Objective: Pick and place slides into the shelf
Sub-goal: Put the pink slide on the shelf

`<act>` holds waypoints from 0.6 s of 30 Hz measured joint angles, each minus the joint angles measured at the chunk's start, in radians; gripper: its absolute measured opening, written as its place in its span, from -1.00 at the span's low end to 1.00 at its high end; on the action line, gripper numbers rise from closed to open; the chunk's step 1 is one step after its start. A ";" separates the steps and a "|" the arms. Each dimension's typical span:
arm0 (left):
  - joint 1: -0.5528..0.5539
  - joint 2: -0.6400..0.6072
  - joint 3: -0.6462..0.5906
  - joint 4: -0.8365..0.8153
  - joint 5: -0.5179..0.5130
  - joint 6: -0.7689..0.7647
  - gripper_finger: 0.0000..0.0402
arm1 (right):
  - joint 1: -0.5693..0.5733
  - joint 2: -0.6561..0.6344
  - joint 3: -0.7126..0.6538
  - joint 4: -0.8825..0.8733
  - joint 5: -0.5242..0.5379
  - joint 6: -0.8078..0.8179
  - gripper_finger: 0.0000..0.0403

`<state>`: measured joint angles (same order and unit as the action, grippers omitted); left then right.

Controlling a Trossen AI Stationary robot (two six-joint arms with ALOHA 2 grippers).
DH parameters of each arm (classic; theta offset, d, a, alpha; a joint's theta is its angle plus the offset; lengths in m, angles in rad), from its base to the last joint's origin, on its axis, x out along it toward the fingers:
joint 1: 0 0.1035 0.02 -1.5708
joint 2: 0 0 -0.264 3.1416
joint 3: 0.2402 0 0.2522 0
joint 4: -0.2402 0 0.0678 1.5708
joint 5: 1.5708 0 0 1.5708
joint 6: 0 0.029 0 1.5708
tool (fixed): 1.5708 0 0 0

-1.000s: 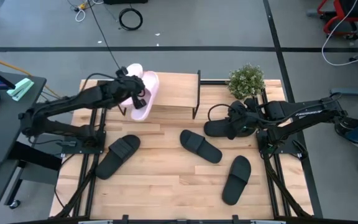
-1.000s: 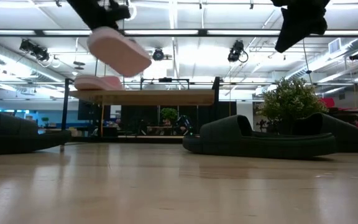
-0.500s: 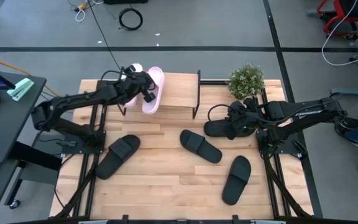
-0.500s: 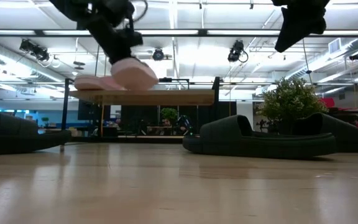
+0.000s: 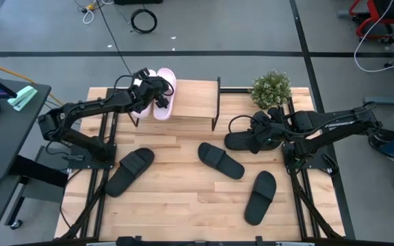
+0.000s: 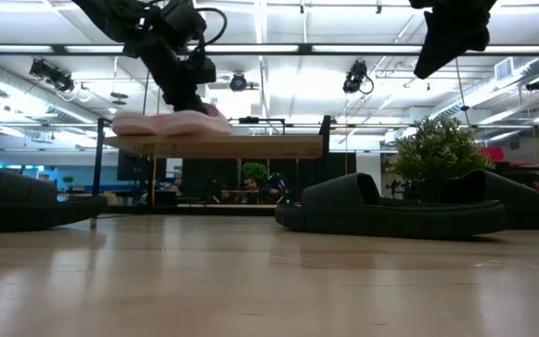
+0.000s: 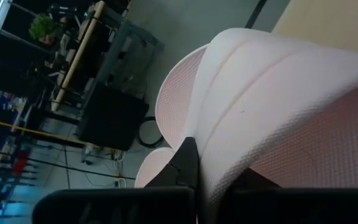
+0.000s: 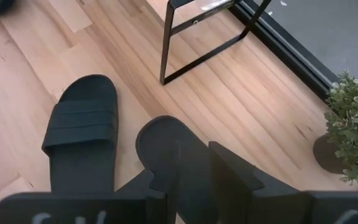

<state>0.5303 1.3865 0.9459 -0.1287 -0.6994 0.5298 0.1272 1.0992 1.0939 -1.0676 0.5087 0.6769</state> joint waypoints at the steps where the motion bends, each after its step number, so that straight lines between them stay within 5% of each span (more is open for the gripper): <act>1: -0.001 0.000 0.000 0.000 0.000 0.007 -0.95 | 0.000 0.000 0.000 0.000 0.000 0.000 -0.56; 12: 0.018 0.000 0.000 -0.013 0.005 0.014 -0.93 | 0.000 0.000 0.000 0.002 0.000 0.003 -0.56; 18: 0.014 0.000 0.000 -0.010 0.003 0.015 -0.69 | 0.000 0.000 0.000 0.003 0.000 0.004 -0.56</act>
<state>0.5442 1.3865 0.9459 -0.1392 -0.6965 0.5444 0.1272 1.0992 1.0939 -1.0642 0.5083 0.6811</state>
